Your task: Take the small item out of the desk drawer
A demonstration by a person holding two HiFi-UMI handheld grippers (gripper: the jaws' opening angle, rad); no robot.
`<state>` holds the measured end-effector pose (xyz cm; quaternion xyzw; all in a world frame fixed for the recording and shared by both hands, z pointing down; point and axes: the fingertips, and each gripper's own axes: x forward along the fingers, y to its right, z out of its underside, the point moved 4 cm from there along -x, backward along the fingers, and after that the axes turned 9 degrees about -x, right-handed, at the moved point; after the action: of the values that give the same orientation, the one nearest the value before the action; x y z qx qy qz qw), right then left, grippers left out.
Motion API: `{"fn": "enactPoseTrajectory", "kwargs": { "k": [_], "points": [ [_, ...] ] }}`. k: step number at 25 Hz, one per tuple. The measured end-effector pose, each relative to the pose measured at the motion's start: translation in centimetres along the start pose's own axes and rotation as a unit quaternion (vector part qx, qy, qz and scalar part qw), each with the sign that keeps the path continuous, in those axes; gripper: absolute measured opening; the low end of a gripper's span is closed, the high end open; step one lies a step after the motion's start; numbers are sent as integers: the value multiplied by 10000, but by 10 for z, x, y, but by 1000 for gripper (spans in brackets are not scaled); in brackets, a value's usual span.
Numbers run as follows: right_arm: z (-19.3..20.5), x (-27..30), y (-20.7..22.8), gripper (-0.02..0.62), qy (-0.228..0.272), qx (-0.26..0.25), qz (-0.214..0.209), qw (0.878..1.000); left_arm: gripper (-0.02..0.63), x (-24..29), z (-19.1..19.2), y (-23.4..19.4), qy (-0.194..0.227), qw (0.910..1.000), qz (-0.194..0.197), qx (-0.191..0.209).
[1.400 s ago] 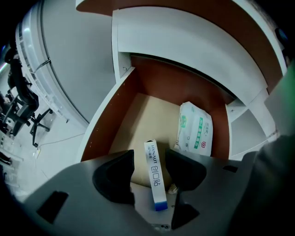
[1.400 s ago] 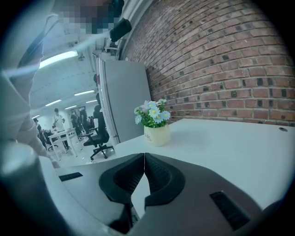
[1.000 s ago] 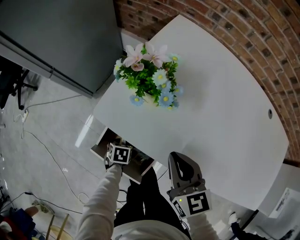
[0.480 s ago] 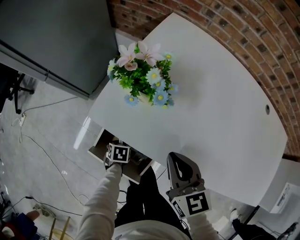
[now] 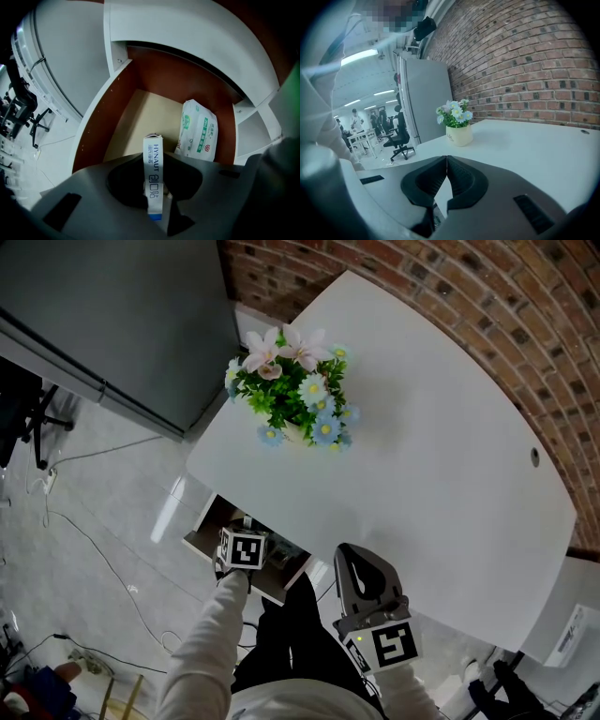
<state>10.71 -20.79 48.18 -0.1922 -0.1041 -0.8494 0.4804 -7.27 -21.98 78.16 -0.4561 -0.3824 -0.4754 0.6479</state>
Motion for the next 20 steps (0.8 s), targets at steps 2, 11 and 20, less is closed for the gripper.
{"fn": "enactPoseTrajectory", "kwargs": {
  "k": [2, 11, 20],
  "points": [
    [-2, -2, -3, 28, 33, -9, -8, 10000, 81, -11, -3, 1, 115, 9999, 29, -23],
    [-14, -14, -25, 28, 220, -92, -76, 9997, 80, -70, -11, 8, 695, 9974, 167, 33],
    [-28, -30, -47, 28, 442, -189, -86, 9988, 78, -135, -15, 15, 1262, 9914, 325, 118]
  ]
}}
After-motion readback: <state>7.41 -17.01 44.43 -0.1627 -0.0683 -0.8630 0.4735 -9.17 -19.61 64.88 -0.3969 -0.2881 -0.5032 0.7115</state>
